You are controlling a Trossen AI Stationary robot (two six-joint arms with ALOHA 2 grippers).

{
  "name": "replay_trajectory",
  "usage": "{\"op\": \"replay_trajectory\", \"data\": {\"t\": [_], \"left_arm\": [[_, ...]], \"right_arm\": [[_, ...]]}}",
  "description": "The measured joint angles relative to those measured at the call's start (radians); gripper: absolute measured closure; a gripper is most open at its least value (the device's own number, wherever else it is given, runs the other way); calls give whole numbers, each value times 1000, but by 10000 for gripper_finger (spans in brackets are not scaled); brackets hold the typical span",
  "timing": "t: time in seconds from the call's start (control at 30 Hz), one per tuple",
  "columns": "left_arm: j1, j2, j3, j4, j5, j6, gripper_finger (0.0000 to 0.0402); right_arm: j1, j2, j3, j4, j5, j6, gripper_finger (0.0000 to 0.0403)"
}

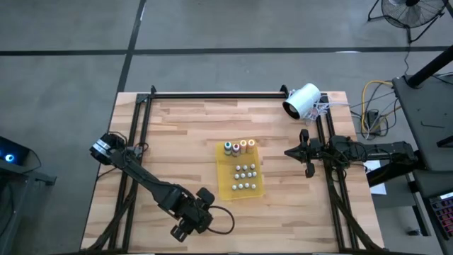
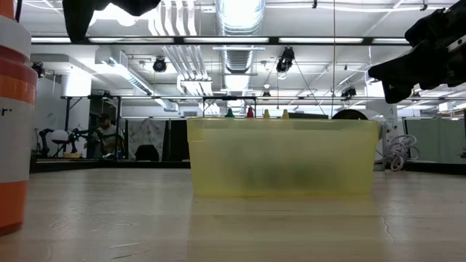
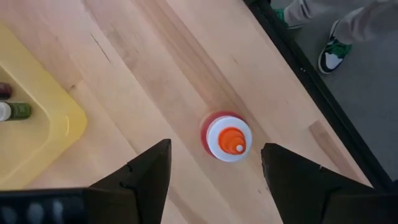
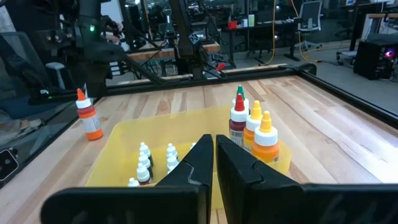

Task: Pick & Place food coloring
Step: Put the large orange food coloring bottle into the yellow bin

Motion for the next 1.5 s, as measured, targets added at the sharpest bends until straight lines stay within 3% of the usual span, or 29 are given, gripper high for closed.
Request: {"op": "replay_trajectory", "data": {"t": [0.77,1.33,1.5], "left_arm": [[-1,0,-133,185,66,-44,181],[-1,0,-144,246,77,-87,182],[-1,0,-144,246,76,-87,200]], "right_arm": [[0,0,0,0,0,0,390],[0,0,0,0,0,0,390],[0,0,0,0,0,0,390]]}}
